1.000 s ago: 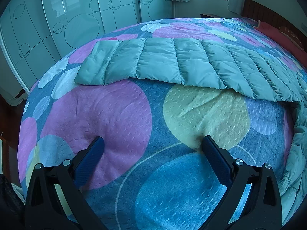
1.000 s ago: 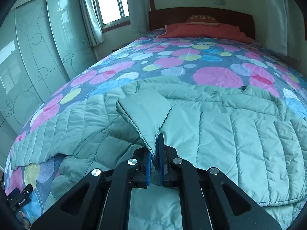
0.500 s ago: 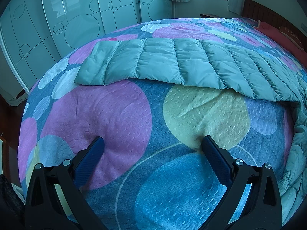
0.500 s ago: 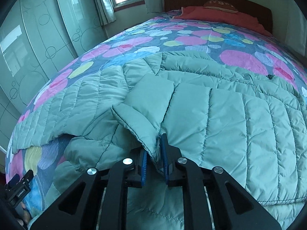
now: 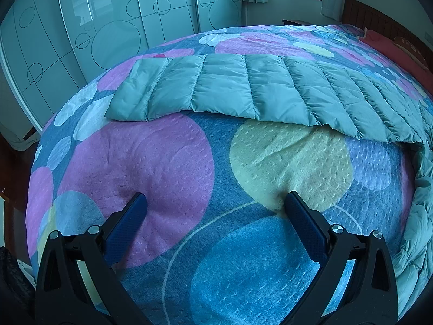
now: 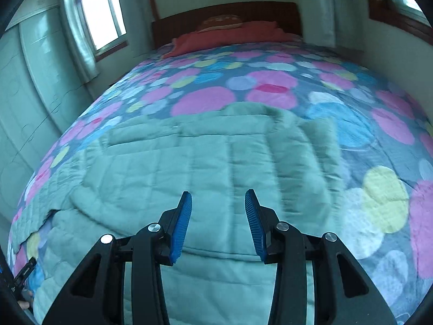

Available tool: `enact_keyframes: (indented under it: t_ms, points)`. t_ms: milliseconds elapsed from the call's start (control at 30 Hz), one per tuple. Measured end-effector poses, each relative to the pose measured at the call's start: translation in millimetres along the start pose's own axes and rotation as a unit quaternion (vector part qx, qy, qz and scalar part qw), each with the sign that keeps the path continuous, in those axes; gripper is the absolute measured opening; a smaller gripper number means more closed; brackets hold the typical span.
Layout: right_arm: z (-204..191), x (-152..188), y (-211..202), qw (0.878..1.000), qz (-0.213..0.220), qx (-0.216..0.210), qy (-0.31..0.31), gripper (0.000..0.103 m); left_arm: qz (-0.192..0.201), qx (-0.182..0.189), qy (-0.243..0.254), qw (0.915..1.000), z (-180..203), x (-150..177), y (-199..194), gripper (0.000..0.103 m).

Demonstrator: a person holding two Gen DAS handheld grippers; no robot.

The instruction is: Fold large clothes

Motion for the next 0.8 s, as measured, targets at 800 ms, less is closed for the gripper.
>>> enact_keyframes:
  t_ms: [800]
  points:
    - [79,-53,73,0.997,-0.042,0.044,0.057,0.032,0.001,-0.003,0.003,1.0,0,1,0,0.101]
Point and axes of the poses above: each gripper's, at about its wrist camera, not at the fingertips, and y roughly the way its jaws point, z to its right, x to its underside, the point moved 2 cm from there along y, roughly the way its jaws point, and after that the axes turned 13 degrees about x, right-handed, at the moved point
